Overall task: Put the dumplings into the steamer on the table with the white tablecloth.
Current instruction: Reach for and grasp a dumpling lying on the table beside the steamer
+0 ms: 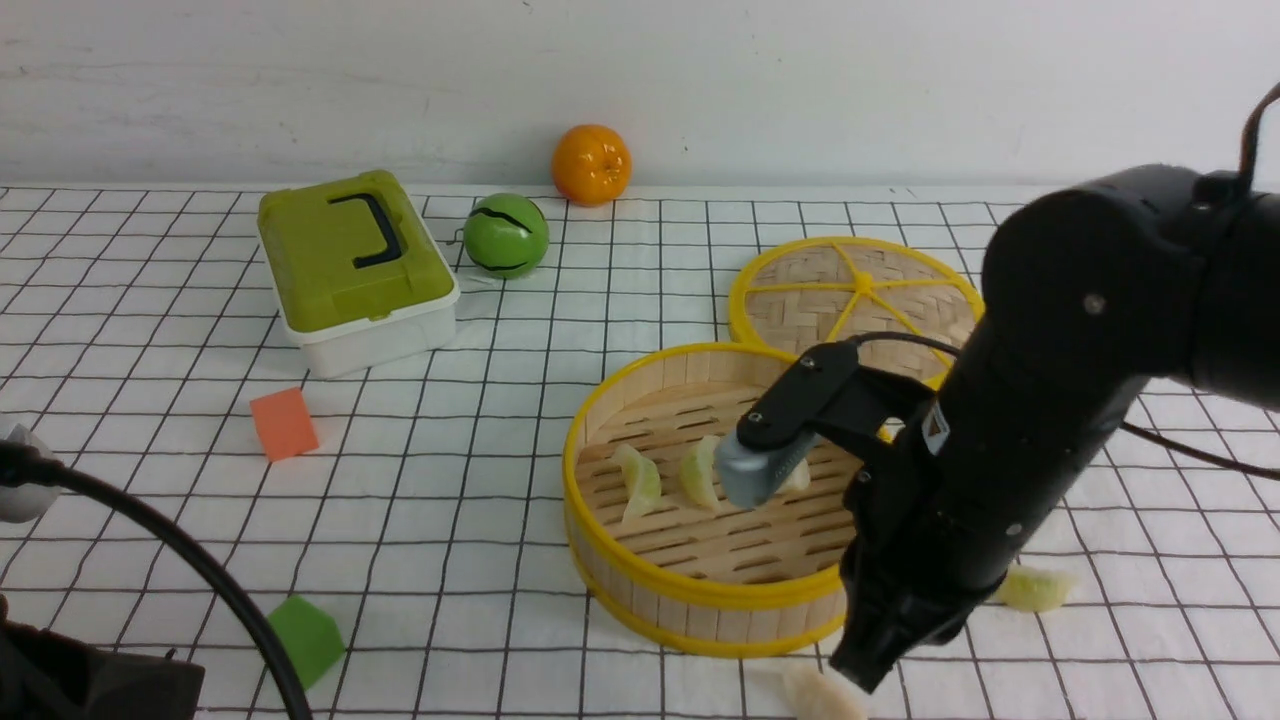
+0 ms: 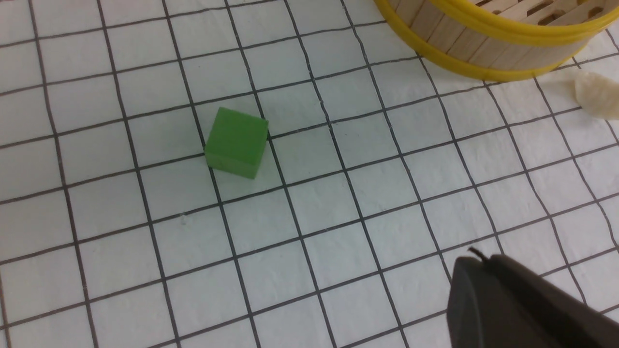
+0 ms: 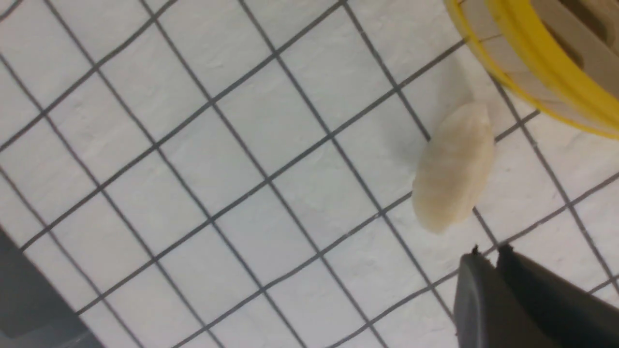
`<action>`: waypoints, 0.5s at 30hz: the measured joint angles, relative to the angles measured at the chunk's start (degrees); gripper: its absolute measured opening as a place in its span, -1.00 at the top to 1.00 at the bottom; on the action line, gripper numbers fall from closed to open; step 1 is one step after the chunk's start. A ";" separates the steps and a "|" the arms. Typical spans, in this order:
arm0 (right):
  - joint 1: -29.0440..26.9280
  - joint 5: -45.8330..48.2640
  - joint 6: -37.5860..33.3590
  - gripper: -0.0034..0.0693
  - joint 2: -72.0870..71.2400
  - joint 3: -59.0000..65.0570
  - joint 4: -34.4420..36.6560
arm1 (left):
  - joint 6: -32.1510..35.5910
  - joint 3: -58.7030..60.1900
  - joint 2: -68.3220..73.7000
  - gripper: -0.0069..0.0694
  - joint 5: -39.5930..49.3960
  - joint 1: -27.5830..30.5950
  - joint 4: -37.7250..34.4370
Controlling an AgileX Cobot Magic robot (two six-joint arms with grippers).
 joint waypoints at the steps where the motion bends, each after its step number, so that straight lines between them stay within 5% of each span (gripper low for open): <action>1: 0.00 -0.57 0.00 0.63 0.65 0.00 0.07 | 0.00 0.00 0.00 0.85 0.00 0.00 0.06; 3: 0.00 -1.27 0.16 0.47 1.74 0.00 0.36 | 0.00 0.00 0.00 0.85 0.00 0.00 0.06; 4: 0.00 -1.98 0.83 0.19 3.58 0.00 1.00 | 0.00 0.00 0.00 0.85 0.00 0.00 0.17; 9: 0.00 -4.84 5.93 -0.41 8.16 0.00 0.83 | 0.00 0.00 0.00 0.85 0.19 0.00 0.29; 15: 0.00 -7.50 10.20 -0.43 12.08 0.04 -3.04 | 0.00 0.00 0.00 0.85 0.43 0.00 0.29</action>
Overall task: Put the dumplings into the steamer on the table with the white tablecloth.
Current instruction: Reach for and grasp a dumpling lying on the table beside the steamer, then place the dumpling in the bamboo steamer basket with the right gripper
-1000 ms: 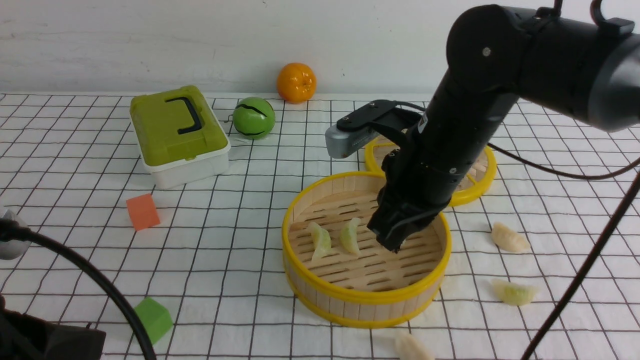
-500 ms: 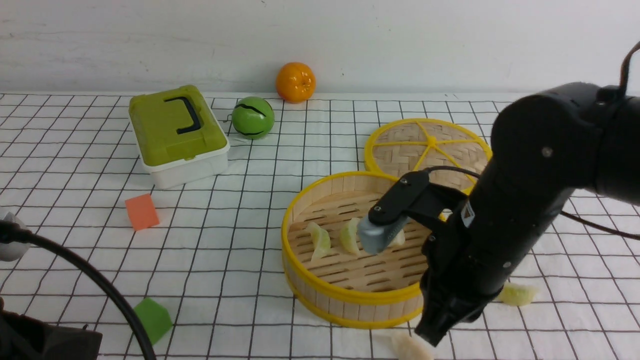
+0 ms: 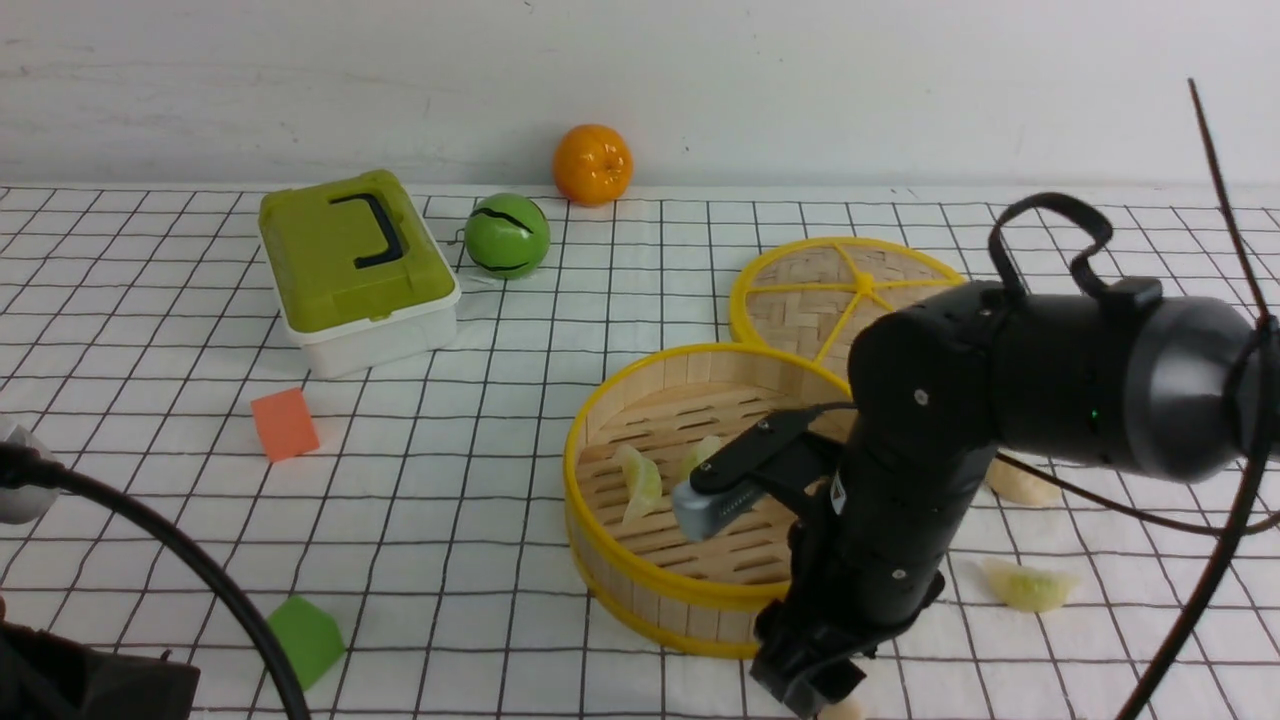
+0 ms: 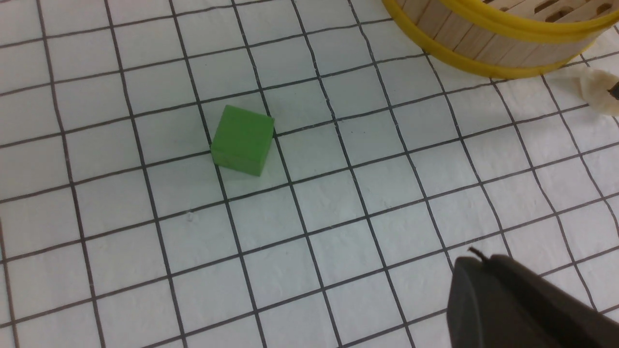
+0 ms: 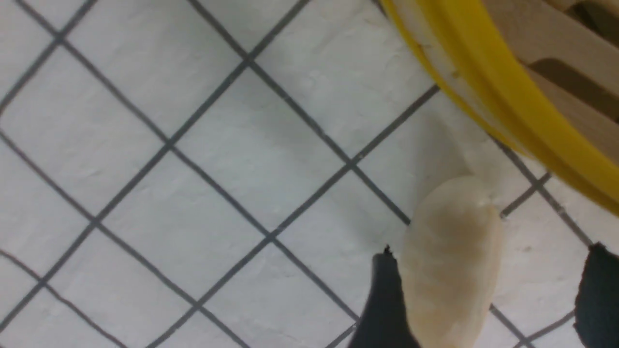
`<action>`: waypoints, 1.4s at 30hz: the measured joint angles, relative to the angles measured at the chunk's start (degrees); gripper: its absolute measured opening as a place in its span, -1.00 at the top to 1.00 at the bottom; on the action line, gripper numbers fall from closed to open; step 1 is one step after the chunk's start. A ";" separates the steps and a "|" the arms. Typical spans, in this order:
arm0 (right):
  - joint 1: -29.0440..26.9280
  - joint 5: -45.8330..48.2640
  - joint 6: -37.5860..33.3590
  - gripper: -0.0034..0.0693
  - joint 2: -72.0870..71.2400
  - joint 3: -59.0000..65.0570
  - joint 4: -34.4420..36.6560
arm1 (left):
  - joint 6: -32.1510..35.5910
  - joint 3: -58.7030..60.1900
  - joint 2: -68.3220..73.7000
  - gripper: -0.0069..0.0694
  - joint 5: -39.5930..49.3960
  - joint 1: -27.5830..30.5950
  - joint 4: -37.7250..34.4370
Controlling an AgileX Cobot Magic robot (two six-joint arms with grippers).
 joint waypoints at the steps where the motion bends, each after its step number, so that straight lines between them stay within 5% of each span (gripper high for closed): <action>1: 0.00 -0.07 0.18 -0.40 0.51 0.00 -0.44 | 0.00 0.00 0.00 0.85 0.00 0.00 0.00; 10: 0.00 -0.91 0.24 -0.11 4.69 0.00 1.41 | 0.00 0.00 0.00 0.85 0.05 0.00 0.45; 15: 0.00 -0.07 0.24 0.28 3.75 0.00 1.81 | 0.00 0.00 0.00 0.85 0.01 0.00 0.47; 26: 0.00 9.05 0.24 0.27 -8.55 -10.82 1.40 | 0.00 0.00 0.00 0.83 -0.72 0.00 0.94; 42: 0.00 1.65 4.12 0.27 12.95 -22.62 -1.50 | 0.00 0.00 0.00 0.81 0.34 0.00 1.50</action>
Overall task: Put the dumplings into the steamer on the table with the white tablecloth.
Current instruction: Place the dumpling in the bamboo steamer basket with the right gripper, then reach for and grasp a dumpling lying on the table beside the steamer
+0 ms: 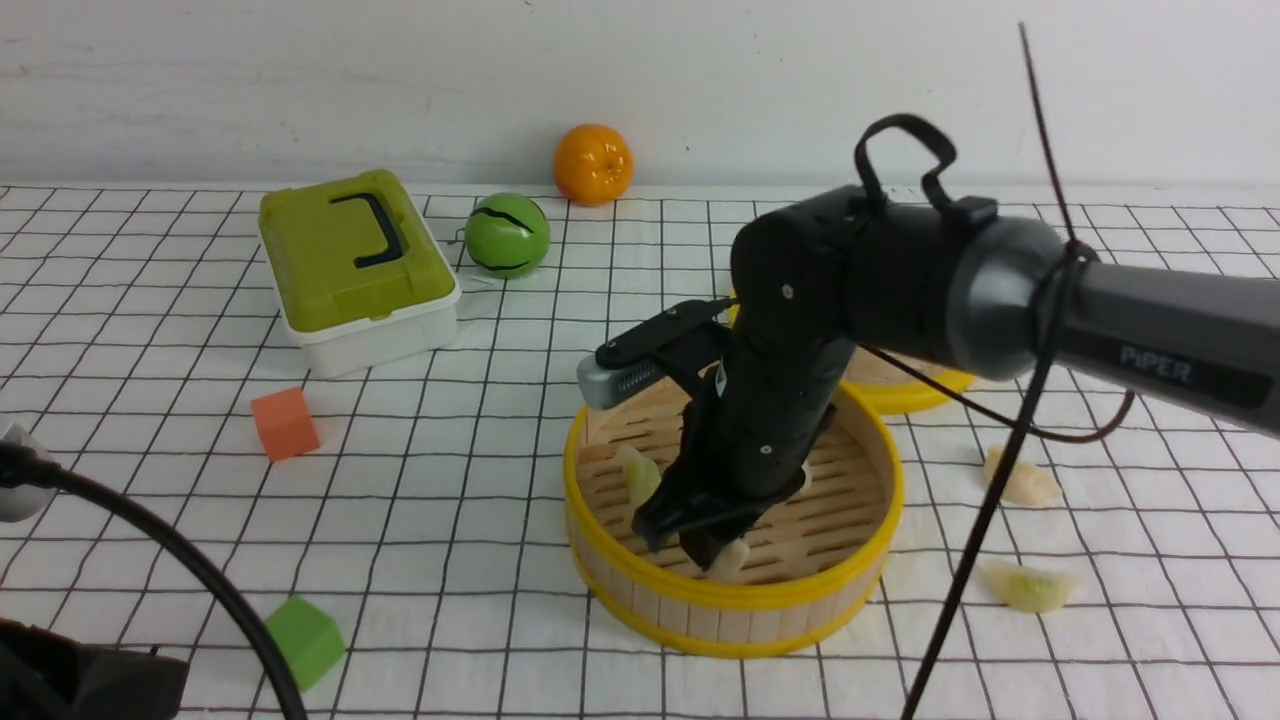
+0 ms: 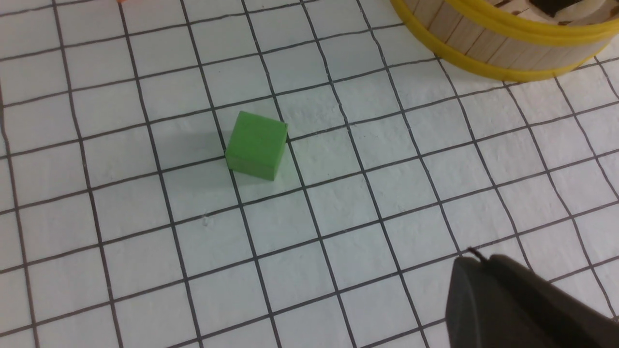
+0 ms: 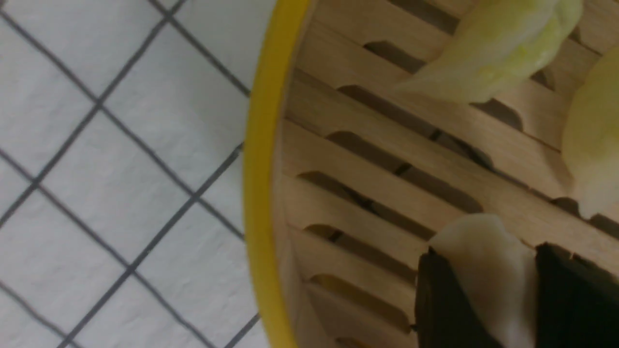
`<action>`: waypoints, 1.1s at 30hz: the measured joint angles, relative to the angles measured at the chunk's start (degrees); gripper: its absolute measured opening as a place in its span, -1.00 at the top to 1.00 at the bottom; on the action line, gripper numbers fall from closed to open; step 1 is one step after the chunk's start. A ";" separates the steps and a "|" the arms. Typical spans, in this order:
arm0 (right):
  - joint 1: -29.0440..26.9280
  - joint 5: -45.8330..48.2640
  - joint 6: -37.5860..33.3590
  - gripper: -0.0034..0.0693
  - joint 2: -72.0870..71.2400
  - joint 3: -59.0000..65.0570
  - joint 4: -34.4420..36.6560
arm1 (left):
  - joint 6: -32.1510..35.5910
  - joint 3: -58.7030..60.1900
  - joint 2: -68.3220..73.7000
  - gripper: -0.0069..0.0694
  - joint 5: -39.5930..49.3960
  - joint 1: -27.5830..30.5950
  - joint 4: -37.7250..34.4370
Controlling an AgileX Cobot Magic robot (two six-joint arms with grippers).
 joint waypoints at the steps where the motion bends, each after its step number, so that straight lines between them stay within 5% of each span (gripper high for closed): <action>1: 0.00 -0.17 0.35 0.26 0.09 0.01 -0.38 | 0.00 0.00 0.00 0.81 0.00 0.00 0.00; 10: 0.00 4.97 2.37 -0.36 -3.18 -1.48 -2.31 | 0.00 0.00 0.00 0.81 0.50 0.00 0.04; 16: -2.11 12.89 -2.76 -0.43 -13.89 -0.85 -1.79 | 0.00 0.00 0.00 0.81 0.96 0.00 0.04; 19: -8.01 13.83 -7.10 -0.42 -21.83 4.11 -1.24 | 0.00 0.00 0.00 0.81 1.27 0.00 0.04; 26: -22.58 12.26 -27.92 -0.38 -26.58 12.69 2.81 | 0.00 0.00 0.00 0.81 0.42 0.00 0.04; 33: -24.18 9.53 -50.76 -0.38 -18.14 13.57 3.37 | 0.00 0.00 0.00 0.81 -1.54 0.00 0.06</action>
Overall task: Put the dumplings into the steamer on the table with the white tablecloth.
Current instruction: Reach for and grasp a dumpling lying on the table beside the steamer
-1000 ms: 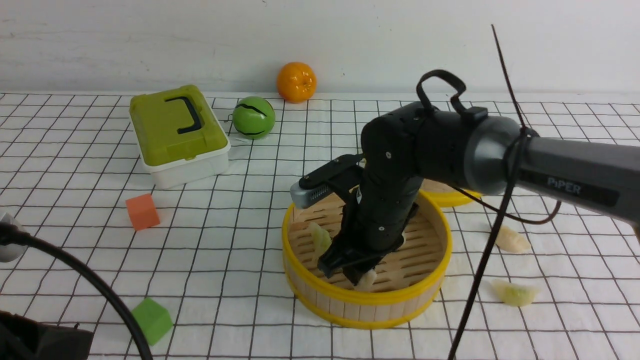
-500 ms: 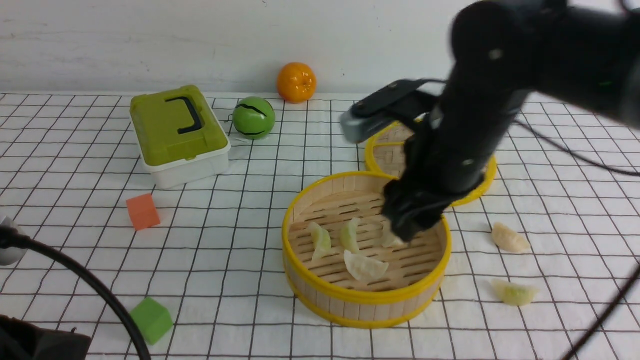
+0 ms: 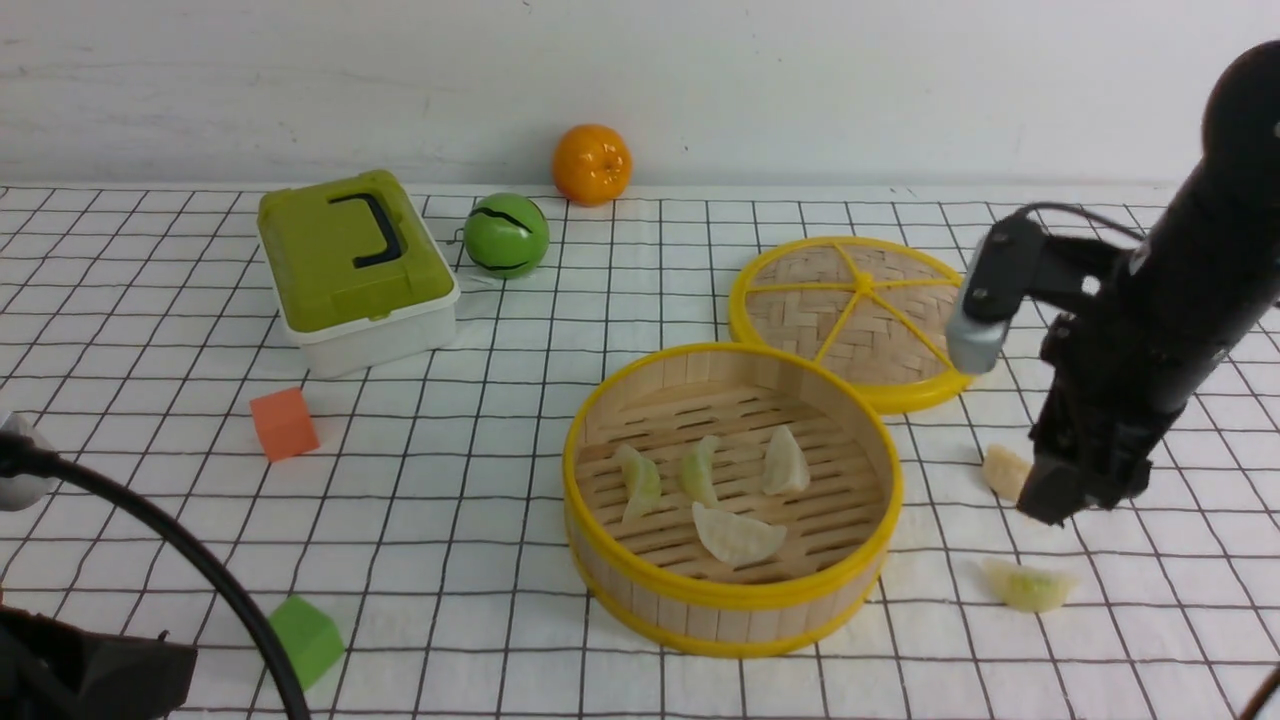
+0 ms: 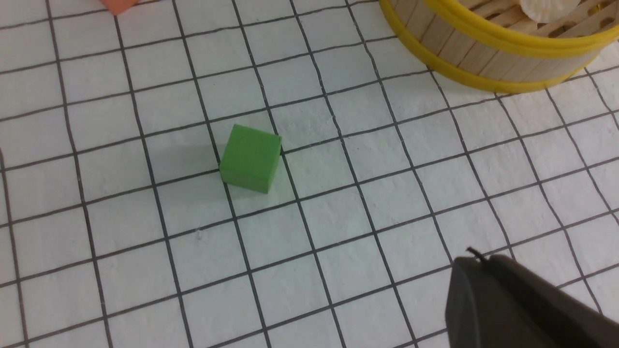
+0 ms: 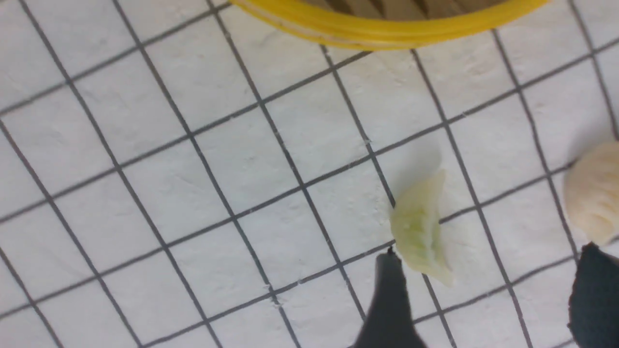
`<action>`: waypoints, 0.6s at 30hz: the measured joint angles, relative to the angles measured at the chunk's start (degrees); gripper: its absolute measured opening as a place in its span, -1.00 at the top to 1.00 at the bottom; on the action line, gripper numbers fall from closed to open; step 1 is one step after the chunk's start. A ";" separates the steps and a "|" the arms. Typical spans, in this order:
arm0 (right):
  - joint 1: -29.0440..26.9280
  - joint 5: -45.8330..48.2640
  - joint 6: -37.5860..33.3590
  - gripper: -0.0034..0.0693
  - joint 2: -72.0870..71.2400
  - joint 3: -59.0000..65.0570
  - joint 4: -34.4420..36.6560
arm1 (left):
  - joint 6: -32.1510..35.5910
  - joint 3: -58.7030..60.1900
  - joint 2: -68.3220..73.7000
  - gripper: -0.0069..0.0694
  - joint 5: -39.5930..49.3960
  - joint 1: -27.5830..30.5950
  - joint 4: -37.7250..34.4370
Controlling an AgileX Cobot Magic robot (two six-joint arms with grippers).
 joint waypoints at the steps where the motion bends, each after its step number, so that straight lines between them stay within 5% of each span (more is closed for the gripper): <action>1: 0.00 -0.26 -1.51 -0.38 1.74 0.00 -0.52 | 0.00 0.00 0.00 0.81 0.06 0.00 0.00; 11: 0.00 -2.47 -4.82 -0.27 11.69 0.04 -3.51 | 0.00 0.00 0.00 0.80 2.35 0.00 0.00; 18: 0.19 -2.48 -5.15 0.11 15.51 -0.01 -6.02 | 0.00 0.00 0.00 0.80 2.35 0.00 0.92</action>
